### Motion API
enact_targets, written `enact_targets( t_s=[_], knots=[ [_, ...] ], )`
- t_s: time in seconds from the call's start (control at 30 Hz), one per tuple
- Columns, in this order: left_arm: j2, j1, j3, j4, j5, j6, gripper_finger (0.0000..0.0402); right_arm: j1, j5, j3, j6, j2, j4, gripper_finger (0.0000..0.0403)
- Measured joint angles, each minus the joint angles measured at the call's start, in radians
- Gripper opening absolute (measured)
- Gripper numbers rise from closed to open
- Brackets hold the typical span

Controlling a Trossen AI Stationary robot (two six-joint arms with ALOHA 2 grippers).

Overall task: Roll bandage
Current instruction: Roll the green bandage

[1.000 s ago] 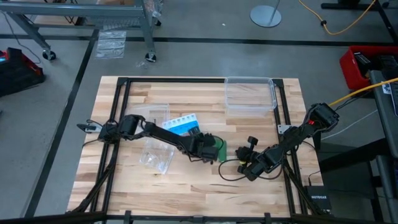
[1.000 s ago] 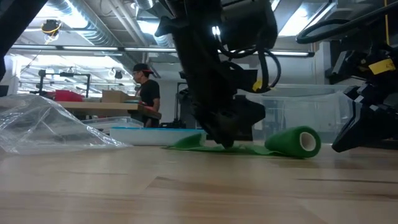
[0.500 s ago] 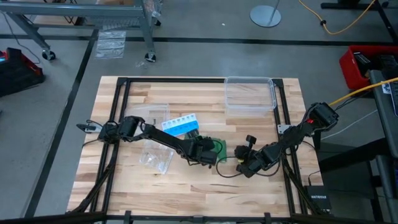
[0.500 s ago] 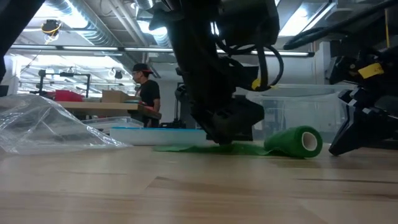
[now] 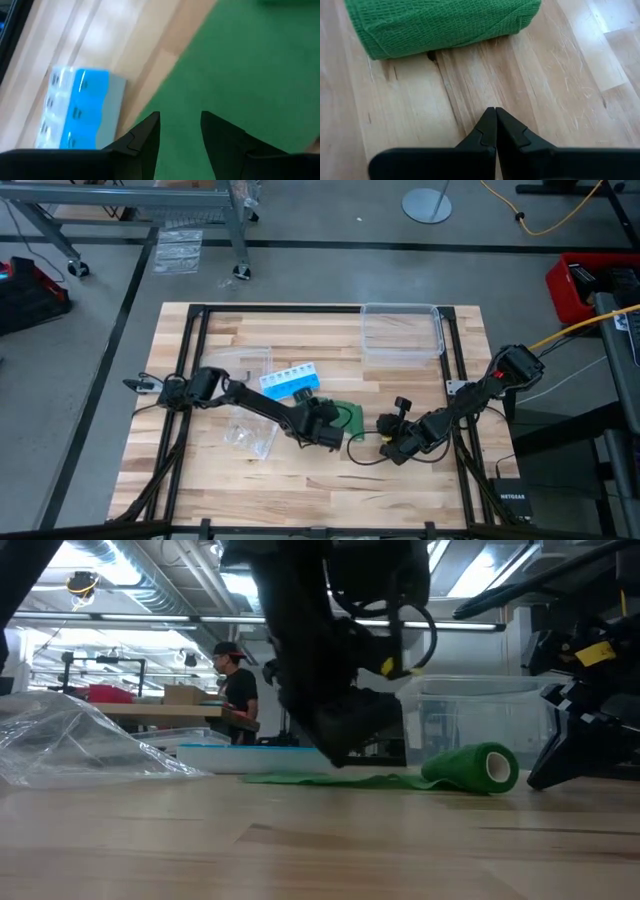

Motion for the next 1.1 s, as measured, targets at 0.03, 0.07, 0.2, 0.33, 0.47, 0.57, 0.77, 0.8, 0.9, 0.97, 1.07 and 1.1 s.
enact_targets(
  t_s=[0.03, 0.07, 0.2, 0.33, 0.47, 0.57, 0.77, 0.8, 0.9, 0.97, 1.07, 1.1],
  knots=[
    [0.000, -0.005, 0.000, -0.027, 0.000, -0.014, 0.0136, 0.000, -0.001, 0.000, -0.001, 0.000, 0.000, 0.0001],
    [0.000, -0.011, 0.000, -0.060, -0.001, -0.033, 0.0136, 0.000, -0.001, 0.000, -0.002, 0.000, 0.000, 0.0001],
    [0.000, -0.031, 0.000, -0.238, -0.032, -0.163, 0.0136, -0.008, -0.013, 0.000, -0.003, 0.000, 0.003, 0.0001],
    [0.000, -0.058, -0.002, -0.389, -0.098, -0.294, 0.0136, -0.033, -0.037, 0.000, -0.043, 0.000, 0.029, 0.0001],
    [0.000, -0.088, -0.033, -0.422, -0.129, -0.340, 0.0136, -0.061, -0.058, -0.001, -0.106, 0.001, 0.081, 0.0001],
    [0.000, -0.108, -0.059, -0.430, -0.129, -0.351, 0.0136, -0.078, -0.076, 0.000, -0.112, 0.000, 0.086, 0.0001],
    [-0.055, -0.159, -0.060, -0.444, -0.137, -0.345, 0.0136, -0.080, -0.082, 0.000, -0.130, 0.000, 0.090, 0.0001],
    [-0.077, -0.169, -0.060, -0.443, -0.150, -0.342, 0.0136, -0.080, -0.083, 0.000, -0.129, 0.000, 0.090, 0.0001],
    [-0.161, -0.201, -0.060, -0.453, -0.231, -0.341, 0.0136, -0.080, -0.083, 0.000, -0.130, 0.000, 0.090, 0.0001],
    [-0.230, -0.222, -0.060, -0.492, -0.302, -0.350, 0.0136, -0.080, -0.085, 0.000, -0.130, -0.002, 0.090, 0.0001],
    [-0.339, -0.244, -0.074, -0.563, -0.388, -0.377, 0.0136, -0.080, -0.086, 0.000, -0.130, -0.002, 0.089, 0.0001],
    [-0.381, -0.248, -0.087, -0.586, -0.406, -0.388, 0.0136, -0.080, -0.086, 0.000, -0.130, -0.003, 0.088, 0.0001]
  ],
)
